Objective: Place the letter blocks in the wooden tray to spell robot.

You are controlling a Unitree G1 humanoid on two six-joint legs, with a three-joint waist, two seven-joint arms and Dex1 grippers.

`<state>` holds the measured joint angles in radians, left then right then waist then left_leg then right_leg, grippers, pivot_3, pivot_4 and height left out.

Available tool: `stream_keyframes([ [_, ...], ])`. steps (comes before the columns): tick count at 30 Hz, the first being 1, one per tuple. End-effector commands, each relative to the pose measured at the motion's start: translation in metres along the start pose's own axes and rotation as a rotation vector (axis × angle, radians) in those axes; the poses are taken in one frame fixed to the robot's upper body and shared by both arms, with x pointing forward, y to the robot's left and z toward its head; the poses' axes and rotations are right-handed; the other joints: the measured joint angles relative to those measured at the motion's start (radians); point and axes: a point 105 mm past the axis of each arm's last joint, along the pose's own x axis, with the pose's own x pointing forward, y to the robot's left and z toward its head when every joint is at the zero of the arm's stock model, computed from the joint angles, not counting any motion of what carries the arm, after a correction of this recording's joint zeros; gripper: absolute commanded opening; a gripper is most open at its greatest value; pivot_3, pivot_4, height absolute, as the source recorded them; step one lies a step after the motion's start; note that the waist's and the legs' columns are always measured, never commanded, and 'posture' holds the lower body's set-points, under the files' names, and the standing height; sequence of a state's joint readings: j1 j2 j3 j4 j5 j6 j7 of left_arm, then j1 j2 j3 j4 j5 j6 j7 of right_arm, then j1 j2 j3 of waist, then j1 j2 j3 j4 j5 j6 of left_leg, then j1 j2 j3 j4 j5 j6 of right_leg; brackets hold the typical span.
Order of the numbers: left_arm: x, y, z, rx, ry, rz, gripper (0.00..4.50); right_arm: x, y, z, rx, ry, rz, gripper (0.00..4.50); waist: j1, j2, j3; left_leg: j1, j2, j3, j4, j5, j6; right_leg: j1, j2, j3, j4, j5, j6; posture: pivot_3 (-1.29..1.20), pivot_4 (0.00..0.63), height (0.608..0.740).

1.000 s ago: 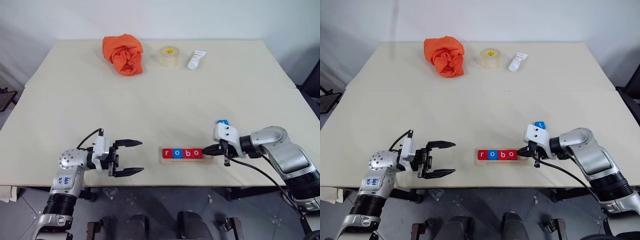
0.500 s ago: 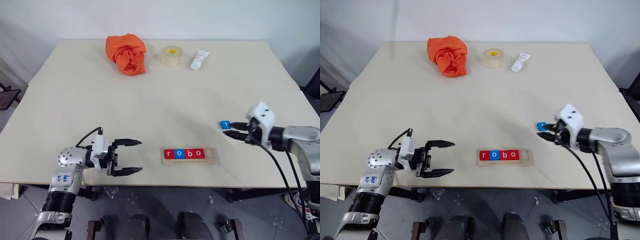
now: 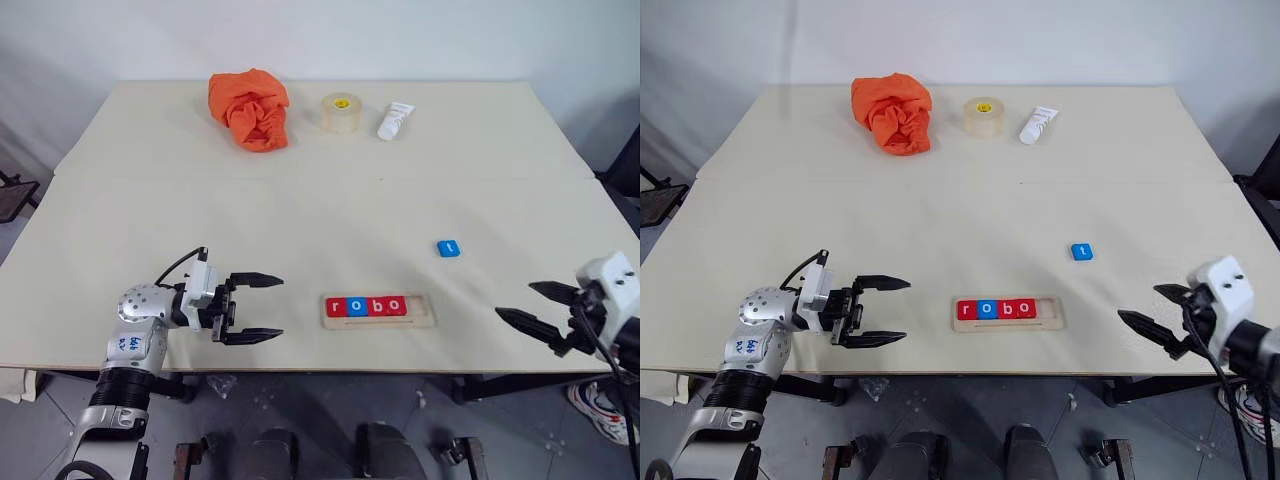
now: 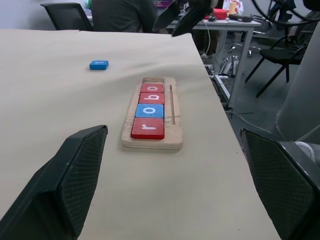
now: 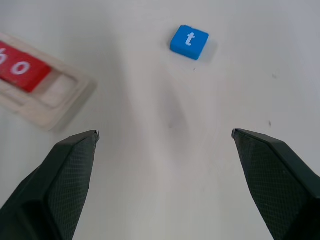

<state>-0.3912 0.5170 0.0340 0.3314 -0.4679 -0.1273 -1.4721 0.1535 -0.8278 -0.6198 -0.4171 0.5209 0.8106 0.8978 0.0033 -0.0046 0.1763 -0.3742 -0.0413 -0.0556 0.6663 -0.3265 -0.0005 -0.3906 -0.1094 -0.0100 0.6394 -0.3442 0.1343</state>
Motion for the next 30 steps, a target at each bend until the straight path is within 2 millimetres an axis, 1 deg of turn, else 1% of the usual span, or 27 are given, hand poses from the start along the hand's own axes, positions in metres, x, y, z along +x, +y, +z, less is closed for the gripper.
stream_keyframes([
  [1, -0.002, 0.003, 0.006, 0.030, -0.010, -0.004, 4.50, -0.005, 0.007, 0.011, -0.003, -0.052, -0.010, 4.47, -0.002, 0.000, 0.000, 0.000, 0.000, 0.000, 0.000, 0.000, 0.000, 0.000, 0.000, 0.000, 0.000, 0.000, 0.000, 0.00, 0.150, 0.740],
  [3, -0.001, 0.003, 0.007, 0.032, -0.012, -0.008, 4.50, 0.009, 0.007, 0.015, 0.009, -0.077, -0.030, 4.47, -0.004, 0.000, 0.000, 0.001, 0.000, 0.001, 0.000, 0.000, 0.000, 0.000, 0.000, 0.001, 0.000, 0.000, 0.000, 0.00, 0.150, 0.740],
  [6, 0.002, 0.002, 0.008, 0.037, -0.017, -0.011, 4.50, 0.036, -0.002, 0.024, 0.024, -0.120, -0.081, 4.47, -0.010, 0.000, 0.000, 0.003, 0.001, 0.004, 0.000, 0.000, 0.000, 0.000, 0.000, 0.002, 0.000, 0.000, 0.000, 0.00, 0.150, 0.740],
  [8, 0.003, 0.002, 0.008, 0.039, -0.019, -0.012, 4.50, 0.048, -0.003, 0.029, 0.023, -0.135, -0.078, 4.47, -0.006, 0.000, 0.000, 0.003, 0.001, 0.004, -0.001, 0.002, 0.000, 0.000, 0.000, 0.002, 0.001, 0.000, -0.001, 0.00, 0.150, 0.740],
  [11, 0.003, 0.001, 0.009, 0.044, -0.017, -0.014, 4.50, 0.080, -0.009, 0.037, 0.029, -0.152, -0.091, 4.47, -0.006, 0.000, 0.000, 0.003, 0.000, 0.004, -0.001, 0.001, 0.000, -0.002, -0.001, 0.003, 0.003, 0.000, -0.001, 0.00, 0.150, 0.740],
  [15, 0.003, 0.001, 0.010, 0.052, -0.016, -0.006, 4.50, 0.107, -0.023, 0.039, 0.030, -0.141, -0.149, 4.47, -0.004, 0.000, 0.000, 0.002, 0.000, 0.004, -0.001, 0.001, 0.000, -0.003, -0.001, 0.002, 0.004, 0.000, 0.000, 0.00, 0.150, 0.740],
  [17, 0.001, -0.001, 0.010, 0.055, -0.015, 0.001, 4.50, 0.124, -0.028, 0.041, 0.042, -0.147, -0.171, 4.47, -0.007, 0.000, 0.000, 0.002, 0.000, 0.003, -0.001, 0.001, 0.000, -0.003, -0.001, 0.001, 0.003, 0.000, 0.000, 0.00, 0.150, 0.740],
  [18, 0.001, -0.003, 0.010, 0.055, -0.015, 0.004, 4.50, 0.132, -0.027, 0.043, 0.047, -0.154, -0.165, 4.47, -0.009, 0.000, 0.000, 0.002, 0.000, 0.004, -0.001, 0.001, 0.000, -0.003, -0.001, 0.001, 0.003, 0.001, 0.000, 0.00, 0.150, 0.740],
  [19, 0.001, -0.004, 0.011, 0.056, -0.014, 0.005, 4.50, 0.137, -0.027, 0.045, 0.050, -0.158, -0.159, 4.47, -0.011, 0.000, 0.000, 0.002, -0.001, 0.004, -0.001, 0.001, 0.000, -0.003, -0.002, 0.001, 0.003, 0.001, 0.000, 0.00, 0.150, 0.740],
  [22, 0.000, -0.007, 0.011, 0.053, -0.014, 0.017, 4.50, 0.148, -0.026, 0.038, 0.057, -0.130, -0.159, 4.47, -0.011, 0.000, 0.000, 0.002, 0.000, 0.004, -0.002, 0.001, 0.000, -0.003, -0.001, 0.001, 0.004, 0.001, 0.000, 0.00, 0.150, 0.740],
  [27, -0.001, -0.010, 0.010, 0.050, -0.012, 0.032, 4.50, 0.158, -0.029, 0.025, 0.076, -0.089, -0.201, 4.47, -0.010, 0.000, 0.000, 0.002, 0.000, 0.004, -0.001, 0.001, 0.000, -0.003, -0.002, 0.001, 0.003, 0.001, 0.000, 0.00, 0.150, 0.740],
  [29, -0.002, -0.011, 0.010, 0.048, -0.011, 0.039, 4.50, 0.157, -0.030, 0.023, 0.092, -0.088, -0.221, 4.10, -0.009, 0.000, 0.000, 0.002, 0.000, 0.004, -0.001, 0.001, 0.000, -0.003, -0.002, 0.001, 0.004, 0.001, 0.000, 0.00, 0.150, 0.740],
  [30, -0.002, -0.012, 0.010, 0.046, -0.010, 0.040, 4.50, 0.156, -0.029, 0.023, 0.091, -0.097, -0.220, 3.83, -0.009, 0.000, 0.000, 0.002, 0.000, 0.004, -0.001, 0.001, 0.000, -0.003, -0.002, 0.001, 0.004, 0.001, 0.000, 0.00, 0.150, 0.740],
])
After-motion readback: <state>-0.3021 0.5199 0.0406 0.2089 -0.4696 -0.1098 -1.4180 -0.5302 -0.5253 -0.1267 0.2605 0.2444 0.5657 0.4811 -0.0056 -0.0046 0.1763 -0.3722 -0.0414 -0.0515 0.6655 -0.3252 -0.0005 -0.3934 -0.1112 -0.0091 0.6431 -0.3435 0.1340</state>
